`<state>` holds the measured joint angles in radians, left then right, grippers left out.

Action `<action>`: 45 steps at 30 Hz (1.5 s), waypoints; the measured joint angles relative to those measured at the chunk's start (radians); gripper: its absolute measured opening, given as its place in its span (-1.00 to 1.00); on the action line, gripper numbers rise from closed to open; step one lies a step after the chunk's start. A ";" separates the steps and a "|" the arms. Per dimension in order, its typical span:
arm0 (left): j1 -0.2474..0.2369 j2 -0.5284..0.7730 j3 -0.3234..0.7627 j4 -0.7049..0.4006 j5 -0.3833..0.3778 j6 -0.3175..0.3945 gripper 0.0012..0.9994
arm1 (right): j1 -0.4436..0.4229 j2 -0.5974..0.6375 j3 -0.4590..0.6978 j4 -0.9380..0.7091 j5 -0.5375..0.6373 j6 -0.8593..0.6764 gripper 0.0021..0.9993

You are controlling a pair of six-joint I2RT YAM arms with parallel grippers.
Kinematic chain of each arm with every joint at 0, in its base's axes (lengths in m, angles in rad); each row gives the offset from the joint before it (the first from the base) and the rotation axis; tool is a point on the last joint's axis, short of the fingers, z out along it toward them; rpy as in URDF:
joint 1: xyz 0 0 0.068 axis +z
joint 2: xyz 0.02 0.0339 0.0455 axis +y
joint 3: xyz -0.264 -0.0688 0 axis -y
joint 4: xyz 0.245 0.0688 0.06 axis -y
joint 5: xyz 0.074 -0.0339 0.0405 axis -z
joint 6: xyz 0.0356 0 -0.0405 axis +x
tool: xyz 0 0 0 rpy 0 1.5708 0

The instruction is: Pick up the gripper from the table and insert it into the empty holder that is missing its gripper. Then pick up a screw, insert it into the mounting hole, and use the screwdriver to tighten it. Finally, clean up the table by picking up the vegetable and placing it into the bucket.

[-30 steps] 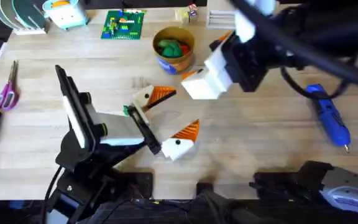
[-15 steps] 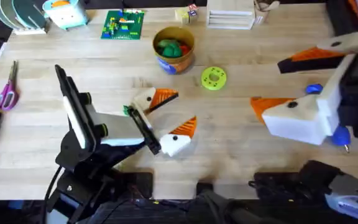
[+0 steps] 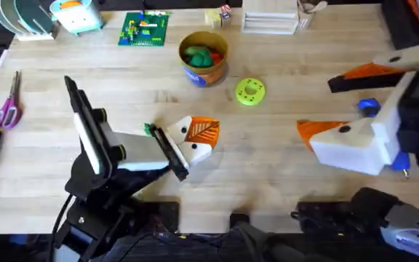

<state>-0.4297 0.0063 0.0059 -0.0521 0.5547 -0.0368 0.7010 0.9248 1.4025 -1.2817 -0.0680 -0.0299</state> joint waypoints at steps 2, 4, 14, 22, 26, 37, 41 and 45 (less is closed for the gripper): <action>0.000 0.000 0.000 0.000 0.000 0.000 -0.98 | 0.000 0.000 0.000 0.003 0.020 0.001 0.81; 0.000 0.000 0.000 0.000 0.000 0.000 -0.98 | 0.000 0.000 0.000 0.002 0.067 0.013 0.81; 0.000 0.000 0.000 0.000 0.000 0.000 -0.98 | -0.201 0.024 -0.120 0.026 0.273 0.090 0.81; 0.000 0.000 0.000 0.000 0.000 0.000 -0.98 | -0.522 0.061 -0.237 0.081 0.200 0.045 0.81; 0.000 0.000 0.000 0.000 0.000 0.000 -0.98 | -0.731 0.082 -0.257 0.144 0.210 -0.030 0.81; 0.000 0.000 0.000 0.000 0.000 0.000 -0.98 | -1.067 0.331 -0.320 0.227 0.222 -0.314 0.81; 0.000 0.000 0.000 0.000 0.000 0.000 -0.98 | -1.128 0.406 -0.320 0.276 0.223 -0.368 0.82; 0.000 0.000 0.000 0.000 0.000 0.000 -0.98 | -1.161 0.484 -0.320 0.293 0.225 -0.447 0.81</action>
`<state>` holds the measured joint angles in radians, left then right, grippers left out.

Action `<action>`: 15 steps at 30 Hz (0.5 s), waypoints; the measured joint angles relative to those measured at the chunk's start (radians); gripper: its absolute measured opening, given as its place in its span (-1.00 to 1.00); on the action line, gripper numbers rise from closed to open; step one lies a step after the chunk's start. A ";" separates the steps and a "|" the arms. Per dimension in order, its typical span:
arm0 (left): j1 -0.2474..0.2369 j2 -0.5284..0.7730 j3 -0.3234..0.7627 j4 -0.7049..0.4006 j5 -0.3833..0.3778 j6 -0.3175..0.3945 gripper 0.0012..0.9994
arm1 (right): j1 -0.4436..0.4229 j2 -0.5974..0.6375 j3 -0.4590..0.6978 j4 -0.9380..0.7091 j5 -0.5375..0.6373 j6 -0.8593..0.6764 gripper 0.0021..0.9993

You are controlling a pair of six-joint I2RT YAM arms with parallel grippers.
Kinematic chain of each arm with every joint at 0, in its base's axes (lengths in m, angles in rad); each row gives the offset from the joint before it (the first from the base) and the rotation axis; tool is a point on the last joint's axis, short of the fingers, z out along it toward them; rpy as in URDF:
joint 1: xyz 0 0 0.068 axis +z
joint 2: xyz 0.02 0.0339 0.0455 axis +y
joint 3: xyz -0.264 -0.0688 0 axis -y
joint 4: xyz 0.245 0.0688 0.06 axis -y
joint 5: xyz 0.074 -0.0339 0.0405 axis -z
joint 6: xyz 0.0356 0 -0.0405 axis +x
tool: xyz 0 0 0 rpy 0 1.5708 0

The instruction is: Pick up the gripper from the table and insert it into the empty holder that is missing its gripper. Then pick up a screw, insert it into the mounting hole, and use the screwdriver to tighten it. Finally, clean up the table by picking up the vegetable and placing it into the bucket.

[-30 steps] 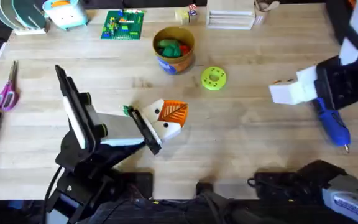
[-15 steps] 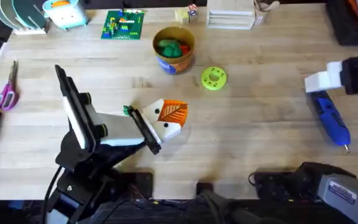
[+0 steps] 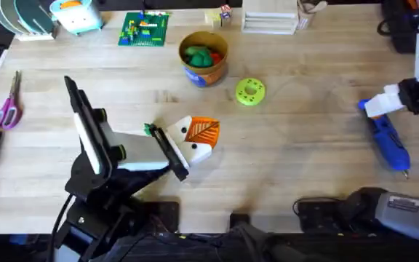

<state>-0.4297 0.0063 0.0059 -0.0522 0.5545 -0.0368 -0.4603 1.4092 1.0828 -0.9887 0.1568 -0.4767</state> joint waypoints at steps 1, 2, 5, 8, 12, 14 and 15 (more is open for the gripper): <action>0.000 0.000 0.000 0.000 0.000 0.000 -0.98 | -0.004 0.021 0.000 0.003 0.000 -0.022 0.81; 0.000 0.000 0.000 0.000 0.000 0.000 -0.98 | -0.006 0.041 0.000 0.008 0.000 -0.041 0.81; 0.000 0.000 0.000 0.000 0.000 0.000 -0.98 | -0.011 0.100 0.000 0.044 0.000 -0.084 0.81; 0.000 0.000 0.000 0.000 0.000 0.000 -0.98 | -0.013 0.157 0.000 0.073 0.000 -0.106 0.81; 0.000 0.000 0.000 0.000 0.000 0.000 -0.98 | -0.014 0.228 0.000 0.097 0.000 -0.119 0.81; 0.000 0.000 0.000 0.000 0.000 0.000 -0.98 | -0.014 0.264 0.000 0.105 -0.009 -0.123 0.81; 0.000 0.000 0.000 0.000 0.000 0.000 -0.98 | -0.014 0.282 0.000 0.105 -0.017 -0.123 0.82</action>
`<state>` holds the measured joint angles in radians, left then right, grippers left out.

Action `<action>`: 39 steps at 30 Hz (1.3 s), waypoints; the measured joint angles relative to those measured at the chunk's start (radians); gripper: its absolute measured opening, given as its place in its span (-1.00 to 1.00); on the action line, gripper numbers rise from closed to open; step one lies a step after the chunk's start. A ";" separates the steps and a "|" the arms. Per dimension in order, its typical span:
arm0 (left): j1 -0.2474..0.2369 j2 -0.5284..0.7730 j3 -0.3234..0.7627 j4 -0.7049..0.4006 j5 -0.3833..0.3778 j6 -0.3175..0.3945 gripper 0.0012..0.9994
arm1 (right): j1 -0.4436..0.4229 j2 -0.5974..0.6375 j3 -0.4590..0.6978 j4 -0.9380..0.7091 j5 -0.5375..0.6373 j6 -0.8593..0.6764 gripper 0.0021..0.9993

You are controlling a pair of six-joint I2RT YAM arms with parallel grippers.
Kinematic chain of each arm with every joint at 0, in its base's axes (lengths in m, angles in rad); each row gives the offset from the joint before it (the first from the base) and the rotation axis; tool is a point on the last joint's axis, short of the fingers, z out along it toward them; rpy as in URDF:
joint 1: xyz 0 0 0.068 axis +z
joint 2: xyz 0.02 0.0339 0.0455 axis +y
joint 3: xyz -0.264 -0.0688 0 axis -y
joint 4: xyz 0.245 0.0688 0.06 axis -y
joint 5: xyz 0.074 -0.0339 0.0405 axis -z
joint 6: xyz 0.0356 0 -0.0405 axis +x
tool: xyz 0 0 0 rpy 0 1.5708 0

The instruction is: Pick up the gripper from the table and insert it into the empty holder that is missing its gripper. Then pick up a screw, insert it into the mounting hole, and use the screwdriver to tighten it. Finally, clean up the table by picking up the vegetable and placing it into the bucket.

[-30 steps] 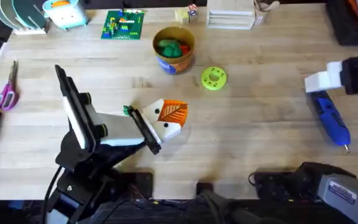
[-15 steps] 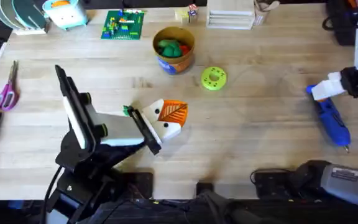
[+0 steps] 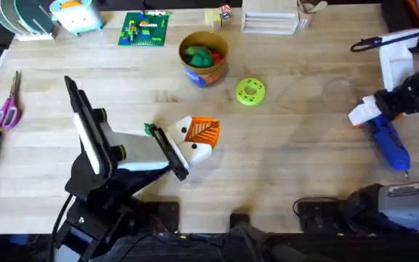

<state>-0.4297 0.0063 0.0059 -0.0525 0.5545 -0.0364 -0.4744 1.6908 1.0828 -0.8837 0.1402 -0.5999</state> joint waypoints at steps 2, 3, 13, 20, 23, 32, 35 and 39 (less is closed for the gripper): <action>0.000 0.000 0.000 0.000 0.000 0.000 -0.98 | 0.000 0.025 0.001 0.001 -0.011 -0.002 0.81; 0.000 0.000 0.000 0.000 0.000 0.000 -0.98 | 0.000 0.026 0.002 0.001 -0.014 -0.003 0.81; 0.000 0.000 0.000 0.000 0.000 0.000 -0.98 | -0.002 0.026 0.003 0.003 -0.022 -0.007 0.72; 0.000 0.000 0.000 0.000 0.000 0.000 -0.98 | -0.001 0.026 0.003 0.012 -0.024 -0.014 -0.13; 0.000 0.000 0.000 0.000 0.000 0.000 -0.98 | -0.002 0.026 0.003 0.018 -0.020 -0.014 -0.32; 0.000 0.000 0.000 0.000 0.000 0.000 -0.98 | -0.005 0.031 0.003 0.036 -0.007 -0.011 -0.97; 0.000 0.000 0.000 0.000 0.000 0.000 -0.98 | -0.005 0.031 0.003 0.033 -0.007 -0.011 -0.96; 0.000 0.000 0.000 0.000 0.000 0.000 -0.98 | -0.005 0.028 0.003 0.034 -0.008 -0.010 -0.96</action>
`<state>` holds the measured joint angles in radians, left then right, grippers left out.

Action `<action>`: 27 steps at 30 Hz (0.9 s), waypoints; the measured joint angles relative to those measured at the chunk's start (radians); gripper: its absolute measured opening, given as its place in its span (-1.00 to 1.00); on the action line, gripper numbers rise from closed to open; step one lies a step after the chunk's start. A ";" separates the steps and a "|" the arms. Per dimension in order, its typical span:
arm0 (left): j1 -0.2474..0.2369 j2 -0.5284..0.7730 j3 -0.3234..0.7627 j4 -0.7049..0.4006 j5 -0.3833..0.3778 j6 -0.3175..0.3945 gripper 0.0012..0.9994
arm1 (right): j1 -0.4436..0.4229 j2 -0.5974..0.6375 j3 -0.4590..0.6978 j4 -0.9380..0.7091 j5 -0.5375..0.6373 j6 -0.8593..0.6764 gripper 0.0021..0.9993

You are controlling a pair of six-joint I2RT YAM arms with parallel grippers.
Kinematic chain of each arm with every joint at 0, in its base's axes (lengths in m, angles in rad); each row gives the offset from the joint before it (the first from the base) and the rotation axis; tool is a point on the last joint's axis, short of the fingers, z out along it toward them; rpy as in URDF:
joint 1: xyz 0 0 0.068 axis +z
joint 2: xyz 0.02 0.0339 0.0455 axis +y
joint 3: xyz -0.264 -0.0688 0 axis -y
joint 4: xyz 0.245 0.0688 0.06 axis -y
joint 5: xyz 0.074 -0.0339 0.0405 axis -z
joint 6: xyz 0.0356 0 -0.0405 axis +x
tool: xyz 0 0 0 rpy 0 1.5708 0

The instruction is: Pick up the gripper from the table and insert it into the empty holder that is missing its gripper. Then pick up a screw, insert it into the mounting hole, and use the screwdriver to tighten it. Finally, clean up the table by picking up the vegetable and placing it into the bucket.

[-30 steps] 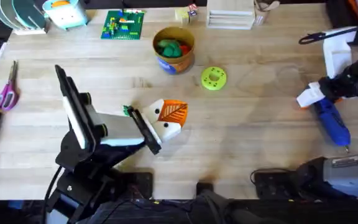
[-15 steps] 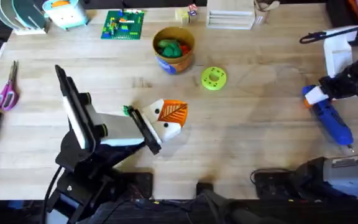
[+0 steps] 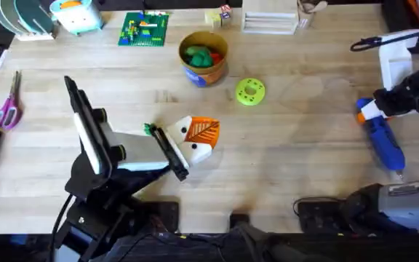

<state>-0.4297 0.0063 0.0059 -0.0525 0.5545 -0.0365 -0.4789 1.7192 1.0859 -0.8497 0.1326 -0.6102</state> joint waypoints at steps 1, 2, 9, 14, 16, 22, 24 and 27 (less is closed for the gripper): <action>0.000 0.000 0.000 0.000 0.000 0.000 -0.98 | 0.000 -0.003 -0.001 0.000 -0.002 0.000 -0.96; 0.000 0.000 0.000 0.000 0.000 0.000 -0.98 | 0.000 -0.010 -0.003 0.000 -0.003 0.000 -0.96; 0.000 0.000 0.000 0.000 0.000 0.000 -0.98 | 0.000 -0.119 -0.005 0.029 -0.019 0.025 -0.96; 0.000 0.000 0.000 0.000 0.000 0.000 -0.98 | 0.000 -0.231 -0.005 0.044 -0.025 0.082 -0.96; 0.000 0.000 0.000 0.000 0.000 0.000 -0.98 | 0.000 -0.281 -0.005 0.053 -0.026 0.111 -0.96; 0.000 0.000 0.000 0.000 0.000 0.000 -0.98 | 0.000 -0.461 -0.005 0.108 -0.158 0.195 -0.96; 0.000 0.000 0.000 0.000 0.000 0.000 -0.98 | 0.000 -0.521 -0.005 0.138 -0.239 0.240 -0.96; 0.000 0.000 0.000 0.000 0.000 0.000 -0.98 | 0.000 -0.591 -0.005 0.193 -0.357 0.327 -0.96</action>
<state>-0.4297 0.0063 0.0059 -0.0523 0.5545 -0.0368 -0.4789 1.1284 1.0809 -0.6567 -0.2248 -0.2833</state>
